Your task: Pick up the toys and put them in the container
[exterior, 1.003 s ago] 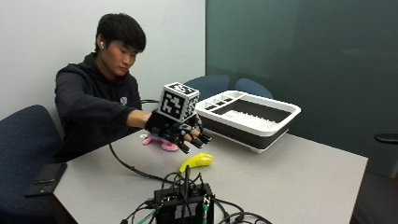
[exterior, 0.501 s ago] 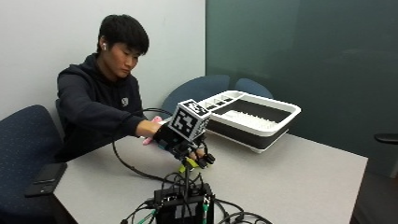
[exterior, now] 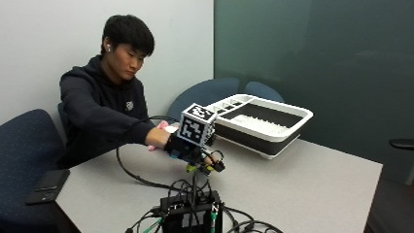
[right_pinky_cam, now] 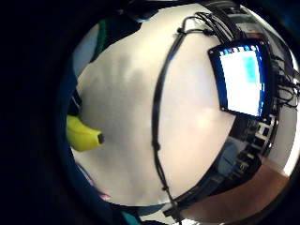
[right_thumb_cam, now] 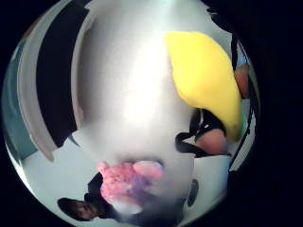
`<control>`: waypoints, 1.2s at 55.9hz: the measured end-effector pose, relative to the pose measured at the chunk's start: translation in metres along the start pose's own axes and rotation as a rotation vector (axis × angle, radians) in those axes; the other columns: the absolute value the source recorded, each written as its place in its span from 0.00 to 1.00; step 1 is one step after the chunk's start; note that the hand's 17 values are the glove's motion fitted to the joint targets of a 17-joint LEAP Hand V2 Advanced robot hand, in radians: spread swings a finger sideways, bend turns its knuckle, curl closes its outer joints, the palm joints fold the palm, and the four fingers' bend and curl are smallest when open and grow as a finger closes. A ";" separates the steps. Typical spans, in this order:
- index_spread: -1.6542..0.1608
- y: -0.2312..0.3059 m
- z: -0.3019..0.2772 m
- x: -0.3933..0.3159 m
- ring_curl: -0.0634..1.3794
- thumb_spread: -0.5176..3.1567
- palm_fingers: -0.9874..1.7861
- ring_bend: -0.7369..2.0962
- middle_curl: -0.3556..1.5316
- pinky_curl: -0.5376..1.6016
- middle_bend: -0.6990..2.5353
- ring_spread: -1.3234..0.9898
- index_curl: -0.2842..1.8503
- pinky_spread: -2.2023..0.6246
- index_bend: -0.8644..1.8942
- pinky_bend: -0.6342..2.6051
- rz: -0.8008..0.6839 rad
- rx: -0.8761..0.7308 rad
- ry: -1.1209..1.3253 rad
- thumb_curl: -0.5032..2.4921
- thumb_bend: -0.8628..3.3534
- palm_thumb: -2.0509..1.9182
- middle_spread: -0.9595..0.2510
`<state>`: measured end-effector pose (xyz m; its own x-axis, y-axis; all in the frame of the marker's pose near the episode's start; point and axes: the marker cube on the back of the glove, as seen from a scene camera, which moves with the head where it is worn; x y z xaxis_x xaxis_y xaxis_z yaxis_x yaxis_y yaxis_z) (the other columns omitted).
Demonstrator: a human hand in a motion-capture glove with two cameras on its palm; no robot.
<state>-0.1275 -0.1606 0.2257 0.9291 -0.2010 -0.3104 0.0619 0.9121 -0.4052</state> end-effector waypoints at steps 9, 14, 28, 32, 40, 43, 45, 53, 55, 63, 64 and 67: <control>0.82 0.014 -0.024 -0.011 0.09 0.50 0.38 0.31 0.33 0.32 0.33 0.54 0.48 0.76 0.76 0.41 -0.047 0.054 -0.044 0.33 0.24 0.68 0.71; 0.82 0.022 -0.043 -0.020 0.09 0.49 0.38 0.32 0.35 0.32 0.34 0.53 0.48 0.76 0.76 0.41 -0.056 0.098 -0.070 0.34 0.24 0.68 0.69; 0.84 0.047 -0.125 -0.053 0.11 0.48 0.38 0.32 0.38 0.33 0.37 0.51 0.50 0.76 0.78 0.41 -0.095 0.212 -0.141 0.37 0.24 0.69 0.64; 0.84 0.052 -0.148 -0.068 0.11 0.47 0.38 0.32 0.39 0.33 0.37 0.51 0.50 0.76 0.78 0.41 -0.124 0.250 -0.152 0.37 0.23 0.69 0.63; 0.84 0.055 -0.193 -0.108 0.12 0.47 0.38 0.33 0.40 0.33 0.38 0.50 0.51 0.76 0.78 0.41 -0.195 0.352 -0.169 0.38 0.23 0.69 0.62; 0.84 0.044 -0.217 -0.106 0.13 0.47 0.38 0.33 0.40 0.33 0.38 0.50 0.51 0.76 0.78 0.41 -0.176 0.375 -0.266 0.39 0.23 0.69 0.62; 0.84 0.035 -0.231 -0.104 0.13 0.47 0.39 0.33 0.41 0.33 0.39 0.50 0.51 0.76 0.78 0.41 -0.154 0.391 -0.323 0.39 0.23 0.69 0.61; 0.84 0.011 -0.248 -0.136 0.15 0.46 0.40 0.33 0.43 0.32 0.41 0.49 0.52 0.76 0.77 0.40 -0.125 0.421 -0.402 0.40 0.22 0.68 0.61; 0.84 0.005 -0.242 -0.147 0.15 0.46 0.40 0.34 0.43 0.32 0.41 0.49 0.52 0.76 0.77 0.40 -0.105 0.399 -0.386 0.40 0.21 0.67 0.61; 0.83 -0.009 -0.212 -0.187 0.18 0.49 0.31 0.34 0.41 0.34 0.34 0.52 0.51 0.76 0.71 0.44 -0.085 0.301 -0.326 0.38 0.20 0.65 0.68; 0.83 -0.010 -0.212 -0.185 0.18 0.49 0.27 0.35 0.39 0.35 0.32 0.52 0.50 0.76 0.66 0.46 -0.086 0.301 -0.335 0.37 0.19 0.63 0.70; 0.83 -0.006 -0.208 -0.189 0.19 0.49 0.25 0.36 0.38 0.36 0.29 0.54 0.47 0.76 0.57 0.48 -0.121 0.297 -0.325 0.36 0.19 0.61 0.74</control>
<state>-0.3790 -0.2021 0.1082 0.9721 -0.2329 0.0292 0.2346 0.9615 -0.1431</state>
